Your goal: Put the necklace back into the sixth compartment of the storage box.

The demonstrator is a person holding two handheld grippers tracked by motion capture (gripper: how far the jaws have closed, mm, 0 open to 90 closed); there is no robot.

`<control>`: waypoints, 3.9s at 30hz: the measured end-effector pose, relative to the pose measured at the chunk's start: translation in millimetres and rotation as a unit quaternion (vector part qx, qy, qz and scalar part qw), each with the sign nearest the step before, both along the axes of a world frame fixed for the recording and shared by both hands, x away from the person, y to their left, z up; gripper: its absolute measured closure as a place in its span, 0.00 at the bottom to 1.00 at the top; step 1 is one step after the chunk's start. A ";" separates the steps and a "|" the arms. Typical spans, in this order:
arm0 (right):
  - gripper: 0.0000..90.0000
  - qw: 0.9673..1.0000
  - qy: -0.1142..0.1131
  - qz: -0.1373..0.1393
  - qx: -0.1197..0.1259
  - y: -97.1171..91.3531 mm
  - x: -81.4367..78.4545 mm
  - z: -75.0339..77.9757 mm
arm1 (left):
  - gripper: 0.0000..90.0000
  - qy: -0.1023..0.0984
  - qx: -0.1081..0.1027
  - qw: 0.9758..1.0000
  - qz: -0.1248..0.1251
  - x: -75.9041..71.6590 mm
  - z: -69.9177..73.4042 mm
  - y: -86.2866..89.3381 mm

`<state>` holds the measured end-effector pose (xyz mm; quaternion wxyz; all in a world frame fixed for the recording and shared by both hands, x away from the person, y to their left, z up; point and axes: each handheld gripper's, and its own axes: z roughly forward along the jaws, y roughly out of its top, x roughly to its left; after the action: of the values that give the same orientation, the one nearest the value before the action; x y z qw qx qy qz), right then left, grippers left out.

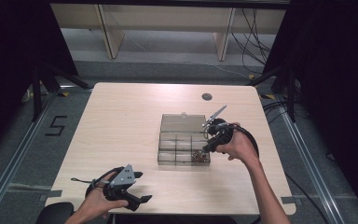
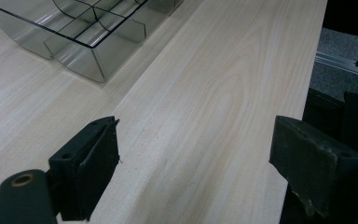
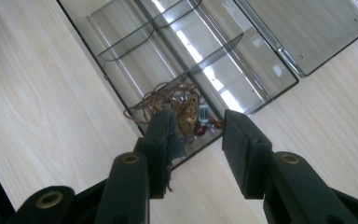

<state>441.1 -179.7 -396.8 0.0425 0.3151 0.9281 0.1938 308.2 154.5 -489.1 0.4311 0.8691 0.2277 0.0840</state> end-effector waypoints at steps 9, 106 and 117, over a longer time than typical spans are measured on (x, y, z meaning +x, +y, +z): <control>0.68 1.000 -0.012 -0.012 0.008 -19.9 -6.5 -4.8 | 0.17 0.002 -0.005 1.000 0.002 -0.3 -0.3 -0.5; 0.29 0.986 -0.065 -0.072 0.138 -51.5 -78.0 -55.4 | 0.17 -0.002 0.001 1.000 -0.007 1.4 0.9 0.7; 0.29 0.984 -0.061 -0.082 0.147 -48.2 -85.6 -56.2 | 0.17 -0.005 0.002 1.000 -0.002 1.2 1.5 1.1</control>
<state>355.5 -227.9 -453.0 0.0678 0.3808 0.8563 0.3424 309.3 155.6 -487.5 0.4308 0.8700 0.2234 0.0875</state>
